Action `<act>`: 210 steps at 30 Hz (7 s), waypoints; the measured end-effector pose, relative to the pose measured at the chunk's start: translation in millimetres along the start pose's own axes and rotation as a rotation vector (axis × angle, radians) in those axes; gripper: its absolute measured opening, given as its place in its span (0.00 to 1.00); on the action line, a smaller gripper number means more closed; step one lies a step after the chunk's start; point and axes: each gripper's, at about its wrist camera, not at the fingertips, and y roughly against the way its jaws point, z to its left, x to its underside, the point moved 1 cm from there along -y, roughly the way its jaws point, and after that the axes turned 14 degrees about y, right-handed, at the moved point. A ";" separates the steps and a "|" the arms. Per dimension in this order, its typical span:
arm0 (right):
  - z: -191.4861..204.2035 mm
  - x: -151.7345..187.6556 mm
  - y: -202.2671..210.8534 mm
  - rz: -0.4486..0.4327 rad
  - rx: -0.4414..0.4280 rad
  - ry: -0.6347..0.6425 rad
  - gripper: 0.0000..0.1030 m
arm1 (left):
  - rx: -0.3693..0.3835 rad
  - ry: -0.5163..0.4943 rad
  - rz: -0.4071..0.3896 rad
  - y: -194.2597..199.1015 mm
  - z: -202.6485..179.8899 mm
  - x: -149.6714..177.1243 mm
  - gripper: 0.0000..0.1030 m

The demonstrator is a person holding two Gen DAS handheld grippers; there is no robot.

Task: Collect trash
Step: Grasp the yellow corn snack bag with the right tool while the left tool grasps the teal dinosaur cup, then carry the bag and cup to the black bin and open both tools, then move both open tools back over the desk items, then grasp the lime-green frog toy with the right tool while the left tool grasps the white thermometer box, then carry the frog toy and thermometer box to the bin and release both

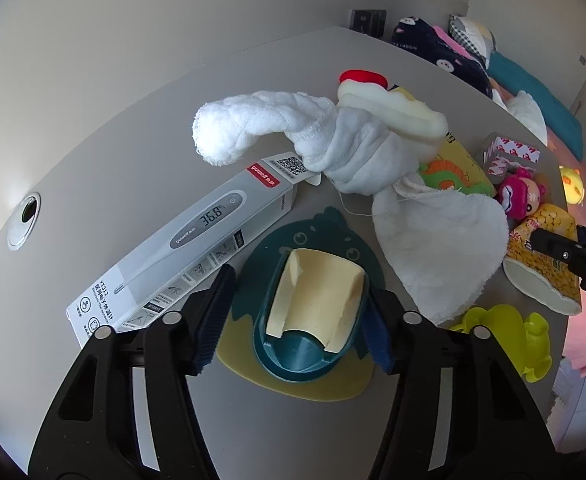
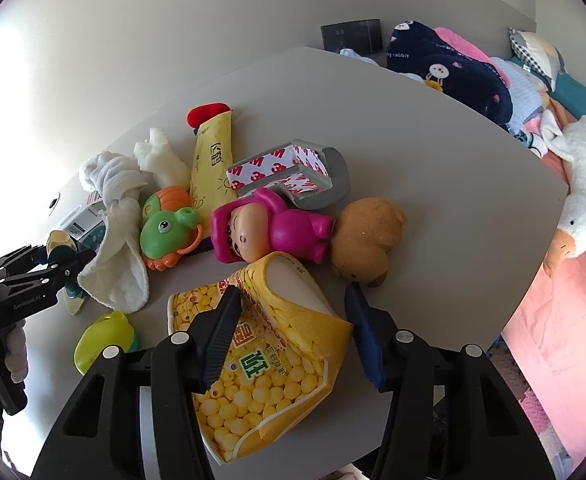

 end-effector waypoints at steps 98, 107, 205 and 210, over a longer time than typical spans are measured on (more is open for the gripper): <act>-146.7 182.8 230.1 -0.226 0.481 -0.509 0.73 | 0.487 -0.500 0.049 80.3 -312.1 97.9 0.90; -120.9 150.5 205.0 -0.222 0.416 -0.430 0.77 | 0.410 -0.405 0.018 78.4 -259.8 82.3 0.90; 76.8 11.9 41.6 -0.124 0.014 -0.046 0.52 | 0.052 -0.134 -0.024 25.5 29.0 9.7 0.27; 70.2 15.3 53.1 -0.151 0.010 -0.053 0.52 | 0.060 -0.127 -0.055 48.2 19.7 14.4 0.27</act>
